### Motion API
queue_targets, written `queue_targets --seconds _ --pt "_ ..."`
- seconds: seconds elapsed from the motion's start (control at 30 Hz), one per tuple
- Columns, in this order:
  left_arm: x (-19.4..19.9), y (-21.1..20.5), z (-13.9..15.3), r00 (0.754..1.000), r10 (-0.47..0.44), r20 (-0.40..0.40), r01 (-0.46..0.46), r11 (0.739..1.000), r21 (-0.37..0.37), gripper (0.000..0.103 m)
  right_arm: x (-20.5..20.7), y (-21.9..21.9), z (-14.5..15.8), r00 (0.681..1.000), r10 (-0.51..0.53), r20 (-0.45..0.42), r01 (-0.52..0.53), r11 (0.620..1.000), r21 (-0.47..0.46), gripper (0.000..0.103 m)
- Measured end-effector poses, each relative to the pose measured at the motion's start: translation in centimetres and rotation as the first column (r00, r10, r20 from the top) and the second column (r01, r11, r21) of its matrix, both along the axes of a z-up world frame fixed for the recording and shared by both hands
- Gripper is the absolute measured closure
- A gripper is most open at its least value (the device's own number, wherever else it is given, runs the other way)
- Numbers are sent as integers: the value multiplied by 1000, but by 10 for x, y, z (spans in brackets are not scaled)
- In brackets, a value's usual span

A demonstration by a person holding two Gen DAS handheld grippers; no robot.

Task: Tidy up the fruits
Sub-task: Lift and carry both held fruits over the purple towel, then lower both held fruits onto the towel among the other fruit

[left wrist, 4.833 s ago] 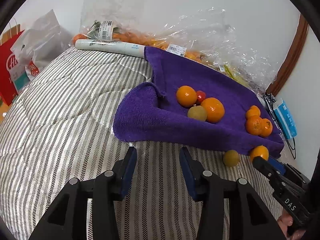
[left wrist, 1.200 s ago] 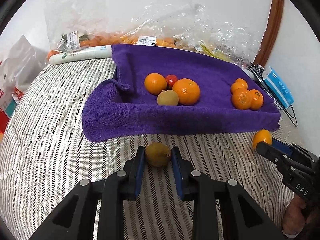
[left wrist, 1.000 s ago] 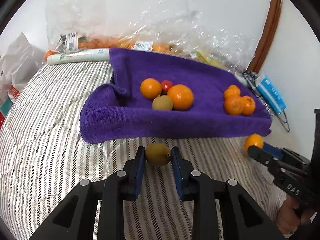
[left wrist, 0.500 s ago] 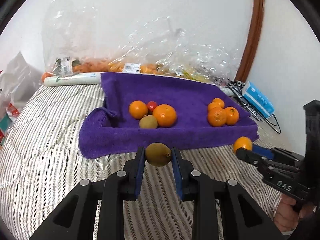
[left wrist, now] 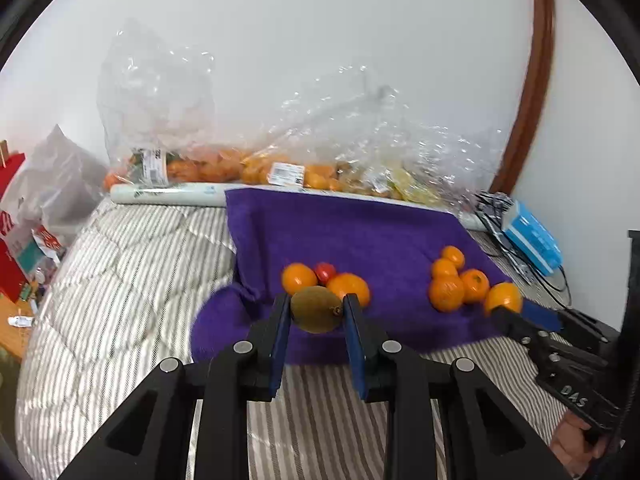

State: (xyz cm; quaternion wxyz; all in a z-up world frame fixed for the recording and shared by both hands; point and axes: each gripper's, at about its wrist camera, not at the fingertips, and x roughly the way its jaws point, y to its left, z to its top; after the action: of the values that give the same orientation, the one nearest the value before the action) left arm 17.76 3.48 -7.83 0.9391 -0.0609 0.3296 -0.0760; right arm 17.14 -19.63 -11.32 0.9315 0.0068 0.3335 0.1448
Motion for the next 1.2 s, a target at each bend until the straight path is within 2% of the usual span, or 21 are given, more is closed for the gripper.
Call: queue_targets --seconds 0.3,0.5,0.73,0.87,1.03,1.2 --pt "27 -7 13 1000 26 -2 -26 1000 9 78 26 -6 25 999 -19 48 18 1000 10 70" --pt "42 -4 17 999 32 6 -32 999 -33 78 38 -9 38 995 -24 92 22 1000 18 70" --pt "63 -1 20 999 52 6 -52 998 -41 78 59 -13 43 994 -26 108 22 999 37 70" --pt "77 -2 8 998 62 -18 -63 996 -56 78 71 -13 35 996 -17 85 13 998 54 70" --pt "92 -6 -18 996 51 -72 -58 994 -92 78 88 -12 8 999 -14 35 12 999 53 70" --pt "93 -12 -36 997 22 -70 -28 996 -90 78 100 -16 -19 999 -24 -29 25 998 55 70"
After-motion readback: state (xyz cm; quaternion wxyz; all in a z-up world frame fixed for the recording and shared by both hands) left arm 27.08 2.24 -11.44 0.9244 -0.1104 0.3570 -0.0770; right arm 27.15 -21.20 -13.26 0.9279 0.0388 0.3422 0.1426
